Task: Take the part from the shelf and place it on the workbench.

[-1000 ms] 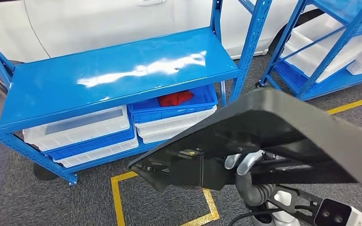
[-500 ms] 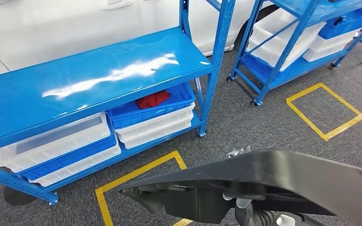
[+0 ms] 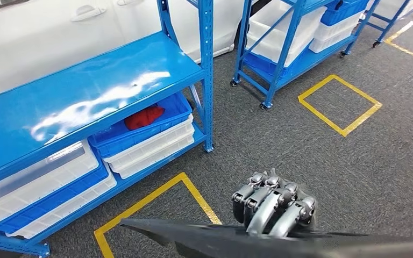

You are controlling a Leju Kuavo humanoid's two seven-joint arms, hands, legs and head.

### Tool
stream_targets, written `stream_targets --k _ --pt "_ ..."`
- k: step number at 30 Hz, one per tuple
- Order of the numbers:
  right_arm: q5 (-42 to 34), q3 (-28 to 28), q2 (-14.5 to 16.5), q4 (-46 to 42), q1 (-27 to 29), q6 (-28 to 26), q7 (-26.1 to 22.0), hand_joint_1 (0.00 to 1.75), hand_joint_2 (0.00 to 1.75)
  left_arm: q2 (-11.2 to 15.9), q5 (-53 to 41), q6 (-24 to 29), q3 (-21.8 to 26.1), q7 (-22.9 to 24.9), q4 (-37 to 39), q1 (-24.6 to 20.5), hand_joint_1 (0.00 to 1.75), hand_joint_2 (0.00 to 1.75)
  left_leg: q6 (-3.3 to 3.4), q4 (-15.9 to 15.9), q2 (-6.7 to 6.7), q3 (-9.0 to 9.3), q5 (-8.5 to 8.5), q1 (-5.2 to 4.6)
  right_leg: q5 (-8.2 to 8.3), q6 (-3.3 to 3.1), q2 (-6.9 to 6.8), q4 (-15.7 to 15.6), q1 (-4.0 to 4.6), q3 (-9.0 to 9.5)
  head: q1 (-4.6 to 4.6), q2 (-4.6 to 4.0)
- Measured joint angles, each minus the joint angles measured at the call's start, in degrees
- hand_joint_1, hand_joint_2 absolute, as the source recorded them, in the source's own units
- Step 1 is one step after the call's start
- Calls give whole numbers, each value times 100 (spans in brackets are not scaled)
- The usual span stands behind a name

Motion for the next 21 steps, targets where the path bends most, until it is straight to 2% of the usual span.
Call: stream_targets --k 1,2,3,4,6,7,8,10,11,12,14,15,16,17,18,19,21 --pt "37 42 4 10 -7 4 1 175 175 4 -1 12 26 -17 0 8 0 175 -5 257 -26 -116 -65 0 2 -4 68 6 5 -3 0 0" --pt "68 84 5 20 -11 13 1 175 175 4 0 21 54 -36 0 15 0 175 -4 313 -40 -141 -14 0 2 -5 138 15 7 -3 0 0" --pt "88 127 8 31 -18 44 2 175 175 8 1 35 88 -53 0 19 0 175 5 134 -53 -60 146 1 1 -3 212 27 7 -1 0 0" --pt "95 165 16 41 -29 97 3 175 175 12 1 50 127 -70 0 20 0 175 20 -226 -105 102 367 4 -3 3 284 43 6 1 0 0" --pt "86 244 51 70 -68 258 3 175 175 27 2 94 231 -109 0 26 0 175 64 -954 -342 414 667 16 -8 38 419 85 12 -24 0 0" --pt "81 283 76 89 -93 339 4 175 175 31 -2 114 285 -130 0 27 0 175 84 -1159 -435 495 718 16 -4 66 474 101 10 -49 0 0" --pt "75 320 101 110 -119 406 4 175 175 34 -5 139 336 -149 0 18 0 175 106 -1231 -479 521 707 11 7 102 528 107 4 -74 -1 0" --pt "64 396 148 156 -178 505 5 175 175 26 -10 200 441 -169 -1 -17 0 175 165 -1274 -379 538 734 16 32 176 608 99 -10 -103 -1 0" --pt "54 440 167 179 -215 536 5 175 175 20 -7 238 501 -174 -1 -34 0 175 202 -1300 -316 550 757 29 2 210 544 142 -4 -129 0 0" --pt "42 487 185 204 -259 562 5 175 175 14 -3 282 562 -179 -2 -38 0 175 239 -1329 -246 558 779 42 -88 238 423 274 3 -194 1 0" --pt "6 573 216 258 -343 598 5 175 175 1 2 393 681 -198 -2 -25 0 175 284 -1354 -103 559 795 39 -429 280 117 866 0 -476 1 0" --pt "-16 617 229 288 -378 610 5 175 175 -7 2 465 740 -212 -2 -15 0 175 296 -1353 -30 554 793 32 -602 296 43 1243 -14 -656 0 0" --pt "-39 663 244 319 -411 614 5 175 175 -17 2 539 805 -227 -2 -10 0 175 299 -1351 42 550 791 27 -701 307 8 1538 -26 -793 0 0" --pt "-63 714 257 350 -447 611 6 175 175 -27 2 613 873 -241 -2 -12 0 175 298 -1350 112 549 787 25 -694 313 -12 1653 -36 -841 0 0" --pt "-86 768 269 383 -488 601 7 175 175 -41 2 687 939 -251 -2 -18 0 175 293 -1349 180 553 782 24 -584 312 -35 1546 -44 -776 0 0" --pt "-111 819 281 414 -533 581 7 175 175 -58 2 754 998 -251 -2 -25 0 175 282 -1349 238 564 775 24 -401 302 -84 1229 -46 -599 0 0" --pt "-154 930 313 473 -637 522 9 175 175 -92 2 871 1092 -222 -2 -34 0 175 245 -1342 339 592 751 7 -110 245 -327 433 -4 -173 0 0"
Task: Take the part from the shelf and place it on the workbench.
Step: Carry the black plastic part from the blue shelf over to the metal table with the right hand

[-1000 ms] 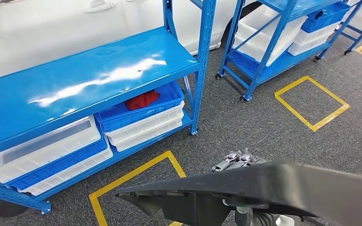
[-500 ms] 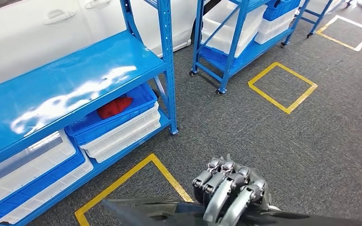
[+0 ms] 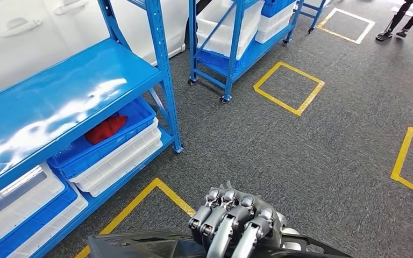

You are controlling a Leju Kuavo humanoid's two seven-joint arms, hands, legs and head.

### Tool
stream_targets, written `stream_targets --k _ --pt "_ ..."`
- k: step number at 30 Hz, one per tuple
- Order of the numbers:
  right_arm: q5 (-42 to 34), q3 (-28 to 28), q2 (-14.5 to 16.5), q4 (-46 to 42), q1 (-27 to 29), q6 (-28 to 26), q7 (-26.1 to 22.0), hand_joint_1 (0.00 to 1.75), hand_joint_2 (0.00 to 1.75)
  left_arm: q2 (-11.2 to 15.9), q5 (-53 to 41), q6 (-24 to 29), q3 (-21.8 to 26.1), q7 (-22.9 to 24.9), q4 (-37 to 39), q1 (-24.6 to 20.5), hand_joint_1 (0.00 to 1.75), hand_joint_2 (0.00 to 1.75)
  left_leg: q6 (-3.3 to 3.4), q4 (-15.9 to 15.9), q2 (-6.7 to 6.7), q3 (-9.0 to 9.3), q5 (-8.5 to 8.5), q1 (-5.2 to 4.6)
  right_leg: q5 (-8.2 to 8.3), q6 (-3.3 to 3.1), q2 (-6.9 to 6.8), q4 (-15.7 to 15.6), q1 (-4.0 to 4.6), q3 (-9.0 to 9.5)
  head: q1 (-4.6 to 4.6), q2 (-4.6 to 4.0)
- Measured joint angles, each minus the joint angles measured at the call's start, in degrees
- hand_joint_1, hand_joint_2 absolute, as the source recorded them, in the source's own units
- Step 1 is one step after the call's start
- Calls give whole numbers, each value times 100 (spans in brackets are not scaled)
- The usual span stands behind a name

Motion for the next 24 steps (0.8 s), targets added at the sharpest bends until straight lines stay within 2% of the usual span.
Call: stream_targets --k 1,2,4,5,7,8,9,10,11,12,13,14,16,17,18,19,20,21,22,24 --pt "-19 58 18 28 -53 -39 2 175 175 -13 0 52 39 24 0 -1 0 175 -29 4 48 10 -12 -13 58 -38 -90 -251 28 125 0 0" --pt "-33 118 34 56 -98 -79 3 175 175 -22 0 95 72 48 0 -3 0 175 -60 7 99 19 -24 -26 62 -74 -135 -367 57 172 0 0" --pt "-68 223 51 96 -161 -163 4 175 175 -42 1 173 120 95 -1 -14 0 175 -129 5 207 45 -41 -37 70 -139 -18 -394 71 157 0 0" --pt "-85 269 55 112 -187 -203 3 175 175 -50 1 206 138 116 -1 -23 0 175 -161 45 181 46 -77 -28 86 -172 42 -416 60 162 0 0" --pt "-119 362 63 148 -264 -296 3 175 175 -58 0 280 177 149 -2 -30 0 175 -214 407 -66 -87 -321 -7 126 -239 155 -462 21 177 -1 0" --pt "-133 414 66 173 -306 -354 4 175 175 -58 0 320 196 160 -2 -25 0 175 -233 756 -227 -243 -519 4 136 -258 212 -468 11 175 -1 0" --pt "-155 473 68 204 -352 -430 4 175 175 -58 0 361 211 167 -2 -15 0 175 -246 1159 -328 -429 -717 6 141 -271 280 -467 8 168 -2 0" --pt "-182 538 69 240 -396 -518 3 175 175 -59 0 399 222 174 -2 -7 0 175 -257 1499 -369 -592 -841 7 144 -276 353 -465 10 164 -2 0" --pt "-214 597 68 278 -447 -603 2 175 175 -61 2 430 227 184 -2 1 0 175 -263 1685 -383 -690 -860 8 147 -276 433 -461 10 163 -2 0" --pt "-251 655 67 317 -500 -690 1 175 175 -63 3 457 233 192 -2 7 0 175 -266 1654 -389 -691 -758 13 148 -274 514 -455 10 167 -2 0" --pt "-289 706 65 357 -558 -787 -1 175 175 -65 5 475 239 200 -2 9 0 175 -264 1396 -411 -590 -554 21 147 -267 593 -445 8 174 -2 0" --pt "-324 755 62 398 -628 -896 1 175 175 -64 5 488 244 204 -2 8 0 175 -259 997 -484 -426 -311 36 141 -254 669 -428 5 175 -2 0" --pt "-381 844 58 482 -778 -1150 17 175 175 -60 2 477 248 191 -3 5 0 175 -231 309 -705 -152 -29 58 130 -195 803 -368 12 134 -2 0" --pt "-392 879 57 515 -832 -1254 32 175 175 -58 -1 446 247 172 -3 1 0 175 -208 151 -782 -95 3 58 134 -157 856 -345 10 101 -2 0" --pt "-386 907 55 539 -858 -1329 49 175 175 -57 -2 397 246 144 -4 -6 0 175 -180 114 -795 -87 -16 48 146 -117 908 -338 6 72 -2 0" --pt "-360 930 50 551 -860 -1369 63 175 175 -56 -1 322 244 105 -5 -19 0 175 -143 106 -749 -89 -5 49 164 -77 955 -345 1 53 -2 0" --pt "-320 949 39 557 -846 -1385 65 175 175 -55 -1 227 239 59 -6 -25 0 175 -105 85 -687 -82 13 53 157 -48 940 -332 -1 38 -1 0" --pt "-281 963 22 561 -834 -1381 61 175 175 -55 1 126 233 10 -7 -26 0 175 -64 61 -626 -75 32 59 106 -21 850 -261 5 -2 0 0" --pt "-253 973 3 567 -826 -1362 49 175 175 -55 2 23 226 -40 -7 -16 0 175 -22 37 -553 -70 48 63 -14 -1 709 -70 11 -95 1 0" --pt "-253 966 -40 594 -819 -1251 19 175 175 -55 1 -189 210 -128 -7 28 0 175 30 27 -408 -77 50 39 -376 26 418 608 4 -428 1 0"
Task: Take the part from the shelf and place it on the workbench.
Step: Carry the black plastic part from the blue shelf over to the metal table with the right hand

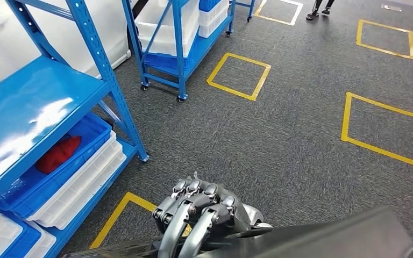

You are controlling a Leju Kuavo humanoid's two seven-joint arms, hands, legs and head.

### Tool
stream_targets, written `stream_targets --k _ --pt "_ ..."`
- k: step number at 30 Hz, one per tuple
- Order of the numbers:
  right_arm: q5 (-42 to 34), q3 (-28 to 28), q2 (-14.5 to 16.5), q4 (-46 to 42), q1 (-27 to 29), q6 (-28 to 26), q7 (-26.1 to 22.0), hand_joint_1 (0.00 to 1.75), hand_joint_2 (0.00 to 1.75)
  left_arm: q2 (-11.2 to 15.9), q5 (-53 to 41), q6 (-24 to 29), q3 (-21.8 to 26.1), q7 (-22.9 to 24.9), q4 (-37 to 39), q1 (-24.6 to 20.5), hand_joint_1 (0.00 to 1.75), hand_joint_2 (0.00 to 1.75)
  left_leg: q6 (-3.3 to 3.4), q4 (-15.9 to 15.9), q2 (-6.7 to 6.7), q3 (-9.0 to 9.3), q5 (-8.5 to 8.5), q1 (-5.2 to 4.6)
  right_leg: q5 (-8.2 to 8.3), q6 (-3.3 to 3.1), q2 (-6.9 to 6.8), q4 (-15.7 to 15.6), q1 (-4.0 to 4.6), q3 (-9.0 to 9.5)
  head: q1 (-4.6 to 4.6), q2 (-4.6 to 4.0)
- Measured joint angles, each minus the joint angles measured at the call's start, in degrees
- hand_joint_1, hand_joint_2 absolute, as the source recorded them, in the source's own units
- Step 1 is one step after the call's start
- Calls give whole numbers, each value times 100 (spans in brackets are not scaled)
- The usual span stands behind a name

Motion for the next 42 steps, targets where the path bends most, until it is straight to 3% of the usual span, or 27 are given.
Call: stream_targets --k 2,3,5,6,8,9,11,13,15,17,18,19,20,22,24,26,28,30,32,33,34,35,37,39,41,42 --pt "-15 -82 -45 49 20 179 -16 175 175 6 0 -255 -38 -56 0 29 0 175 16 2 156 -8 -8 -21 -197 20 -87 600 -18 -291 -1 0" --pt "-5 -170 -68 74 44 265 -17 175 175 9 0 -384 -81 -68 0 30 0 175 16 4 230 -7 -12 -26 -145 22 -108 631 -24 -300 -1 0" --pt "72 -407 -106 104 102 354 -19 175 175 12 -1 -565 -191 -50 0 16 0 175 6 6 349 10 -25 -36 200 -10 -214 28 -22 33 -1 0" --pt "125 -523 -121 109 125 371 -21 175 175 12 -1 -625 -248 -34 0 7 0 175 -8 9 401 22 -36 -49 339 -40 -345 -389 0 254 -1 0" --pt "237 -710 -145 110 190 368 -27 175 175 15 -1 -710 -348 12 0 -8 0 175 -54 14 504 36 -57 -78 463 -107 -528 -907 59 509 -1 0" --pt "277 -797 -160 110 241 357 -30 175 175 18 -1 -741 -400 36 0 -12 0 175 -83 13 560 40 -64 -87 455 -130 -533 -975 84 524 -1 0" --pt "325 -969 -199 112 366 335 -30 175 175 24 2 -776 -503 75 0 -31 0 175 -142 16 642 53 -90 -84 488 -177 -396 -1005 75 510 0 0" --pt "353 -1116 -235 120 439 326 -30 175 175 33 2 -792 -582 95 0 -57 0 175 -194 218 431 -18 -255 -66 528 -230 -269 -1056 36 521 -2 0" --pt "376 -1207 -248 142 470 322 -29 175 175 40 -2 -802 -622 108 0 -64 0 175 -223 846 117 -298 -609 -48 550 -265 -149 -1074 21 523 -2 0" --pt "430 -1287 -250 173 533 317 -27 175 175 42 -2 -806 -657 134 0 -53 0 175 -239 1535 29 -630 -859 -47 554 -274 -12 -1071 23 520 -1 0" --pt "463 -1332 -250 189 572 316 -27 175 175 40 -2 -807 -674 148 0 -47 0 175 -243 1654 20 -699 -829 -44 555 -273 66 -1065 21 521 -1 0" --pt "497 -1381 -250 203 604 315 -26 175 175 38 -2 -807 -690 166 0 -42 0 175 -245 1539 11 -662 -687 -38 554 -268 145 -1054 16 523 -1 0" --pt "528 -1436 -250 214 626 314 -24 175 175 37 1 -802 -701 184 0 -38 0 175 -245 1231 -21 -533 -472 -28 549 -257 224 -1036 8 525 -1 0" --pt "584 -1556 -249 220 657 321 -22 175 175 38 6 -787 -714 230 1 -33 0 175 -238 481 -239 -209 -136 3 528 -209 366 -972 2 500 -1 0" --pt "615 -1709 -245 214 722 338 -23 175 175 38 3 -770 -725 280 2 -31 0 175 -209 140 -394 -65 -63 7 530 -132 476 -930 -2 448 -2 0" --pt "621 -1870 -239 197 805 386 -25 175 175 34 -3 -758 -732 318 2 -46 0 175 -143 112 -311 -57 -51 -5 553 -54 559 -936 -13 417 -2 0" --pt "618 -2009 -233 169 860 472 -28 175 175 31 -1 -741 -733 337 2 -59 0 175 -56 67 -181 -41 -19 -1 444 1 369 -779 -5 337 -1 0" --pt "618 -2111 -210 153 885 540 -30 175 175 31 0 -719 -732 345 2 -44 0 175 5 42 -39 -36 -4 -17 121 37 45 -201 -3 63 -1 0" --pt "620 -2175 -175 153 916 571 -29 175 175 34 -1 -696 -731 349 2 -19 0 175 28 44 108 -44 -10 -44 -165 63 -75 506 -25 -277 -1 0" --pt "627 -2201 -160 152 938 587 -27 175 175 36 -1 -682 -731 350 2 -13 0 175 31 44 180 -45 -15 -54 -183 67 -95 663 -33 -348 -1 0" --pt "640 -2224 -148 143 961 602 -22 175 175 37 -1 -669 -730 351 2 -13 0 175 31 45 246 -42 -19 -62 -94 62 -114 593 -39 -302 -1 0" --pt "656 -2245 -137 122 986 616 -17 175 175 37 -1 -660 -728 351 2 -17 0 175 25 45 305 -35 -25 -69 73 46 -160 291 -37 -133 -1 0" --pt "678 -2293 -115 56 1025 631 -9 175 175 36 -1 -655 -724 351 2 -22 0 175 -4 49 410 -13 -45 -89 360 -25 -392 -528 9 317 -1 0" --pt "675 -2351 -101 3 1052 636 -11 175 175 38 -1 -653 -718 351 2 -18 0 175 -58 52 507 3 -66 -103 436 -97 -521 -941 74 522 -1 0" --pt "659 -2407 -96 -18 1089 656 -16 175 175 40 -1 -637 -710 350 2 -25 0 175 -121 36 612 26 -80 -104 451 -149 -403 -984 92 517 -1 0" --pt "646 -2429 -95 -21 1102 679 -20 175 175 46 -1 -622 -703 349 1 -32 0 175 -152 53 583 34 -107 -95 473 -176 -339 -1017 79 529 -1 0"
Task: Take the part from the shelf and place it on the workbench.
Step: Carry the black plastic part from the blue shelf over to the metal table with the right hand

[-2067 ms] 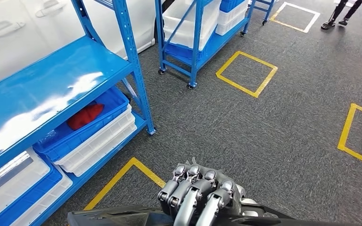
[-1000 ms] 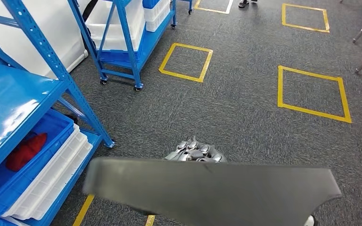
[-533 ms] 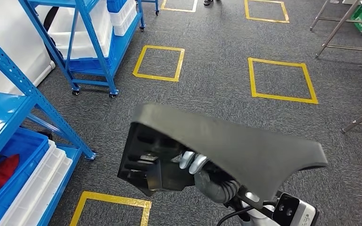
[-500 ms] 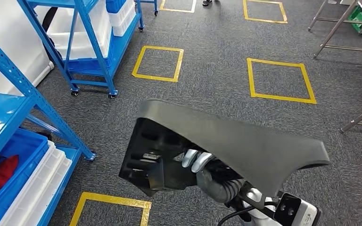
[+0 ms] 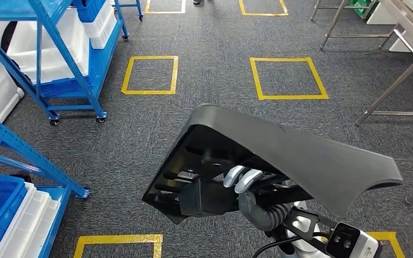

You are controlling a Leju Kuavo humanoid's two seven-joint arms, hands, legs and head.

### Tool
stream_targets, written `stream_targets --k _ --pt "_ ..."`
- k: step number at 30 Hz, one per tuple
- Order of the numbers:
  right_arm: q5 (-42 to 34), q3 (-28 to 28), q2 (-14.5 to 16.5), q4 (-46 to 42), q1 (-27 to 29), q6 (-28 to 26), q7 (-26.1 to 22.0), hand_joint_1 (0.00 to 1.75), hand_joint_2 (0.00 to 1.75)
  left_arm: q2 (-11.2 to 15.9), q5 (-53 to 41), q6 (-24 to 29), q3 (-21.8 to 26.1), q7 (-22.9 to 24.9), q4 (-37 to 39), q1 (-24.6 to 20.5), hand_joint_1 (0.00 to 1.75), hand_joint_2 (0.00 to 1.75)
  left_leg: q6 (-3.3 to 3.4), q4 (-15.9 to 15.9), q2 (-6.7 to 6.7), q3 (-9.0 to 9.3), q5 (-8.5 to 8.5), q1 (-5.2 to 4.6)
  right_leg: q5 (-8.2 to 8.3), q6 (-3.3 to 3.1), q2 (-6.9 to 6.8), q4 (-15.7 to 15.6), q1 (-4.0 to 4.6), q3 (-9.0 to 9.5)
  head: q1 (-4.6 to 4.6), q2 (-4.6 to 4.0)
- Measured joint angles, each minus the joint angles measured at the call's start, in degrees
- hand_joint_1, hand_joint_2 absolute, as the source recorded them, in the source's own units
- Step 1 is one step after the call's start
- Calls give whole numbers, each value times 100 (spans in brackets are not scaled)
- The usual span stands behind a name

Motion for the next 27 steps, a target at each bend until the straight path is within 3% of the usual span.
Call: stream_targets --k 2,4,6,7,8,10,12,14,15,17,19,20,21,22,24,25,27 --pt "-43 -34 11 4 -10 49 -8 175 175 15 0 38 23 -6 0 2 0 175 -49 291 -234 -108 -208 17 47 -58 122 -66 -40 31 0 0" --pt "-79 -54 34 24 -27 68 -9 175 175 32 0 68 49 -12 1 19 0 175 -75 1010 -493 -440 -580 32 61 -89 241 -76 -48 25 0 0" --pt "-96 -67 48 57 -18 73 -8 175 175 40 0 80 77 -13 1 30 0 175 -96 1573 -554 -722 -743 40 63 -99 383 -65 -45 18 0 0" --pt "-102 -73 48 73 -13 79 -8 175 175 40 0 86 93 -13 1 35 0 175 -102 1558 -565 -728 -653 47 62 -96 461 -53 -47 17 0 0" --pt "-109 -79 48 85 -9 89 -8 175 175 40 1 97 112 -13 1 38 0 175 -106 1317 -581 -626 -466 57 57 -88 540 -35 -54 18 0 0" --pt "-130 -92 48 96 -11 122 -8 175 175 46 1 130 143 -11 1 46 0 175 -112 548 -752 -285 -86 85 33 -47 686 30 -61 -2 0 0" --pt "-152 -105 47 102 -16 148 -8 175 175 55 -2 157 168 4 1 48 0 175 -90 112 -924 -97 29 100 22 17 801 91 -65 -59 0 0" --pt "-164 -125 45 114 -16 153 -8 175 175 62 -2 167 189 29 1 25 0 175 -24 60 -896 -82 19 86 46 93 902 92 -80 -106 0 0" --pt "-167 -140 44 118 -13 153 -8 175 175 66 -2 169 199 42 1 10 0 175 18 37 -836 -73 36 85 42 121 883 103 -88 -118 0 0" --pt "-169 -172 43 127 -19 150 -8 175 175 74 0 175 222 73 1 7 0 175 99 -14 -709 -53 68 86 -109 169 641 333 -81 -230 0 0" --pt "-169 -195 42 145 -19 145 -8 175 175 86 0 185 248 128 1 29 0 175 144 -31 -572 -46 66 66 -460 202 347 999 -83 -551 0 0" --pt "-169 -207 42 159 -10 142 -8 175 175 93 0 188 259 156 1 39 0 175 155 -30 -500 -47 59 55 -613 217 288 1376 -94 -738 0 0" --pt "-168 -221 42 174 4 139 -8 175 175 100 0 187 266 175 1 42 0 175 159 -29 -431 -45 52 46 -679 226 261 1628 -106 -864 0 0" --pt "-167 -233 41 189 16 138 -8 175 175 105 0 186 271 185 1 40 0 175 157 -28 -364 -40 43 40 -637 230 243 1678 -115 -891 0 0" --pt "-166 -246 40 205 24 137 -8 175 175 110 0 183 275 198 1 28 0 175 136 -27 -239 -9 15 34 -294 212 139 1121 -118 -599 0 0" --pt "-167 -250 40 208 22 137 -8 175 175 112 0 178 276 208 1 24 0 175 115 -27 -183 13 -4 26 -145 187 -1 706 -94 -379 0 0" --pt "-167 -256 40 209 20 137 -9 175 175 120 0 170 277 228 1 19 0 175 61 -19 -79 48 -43 3 -6 112 -186 169 -32 -108 -1 0"
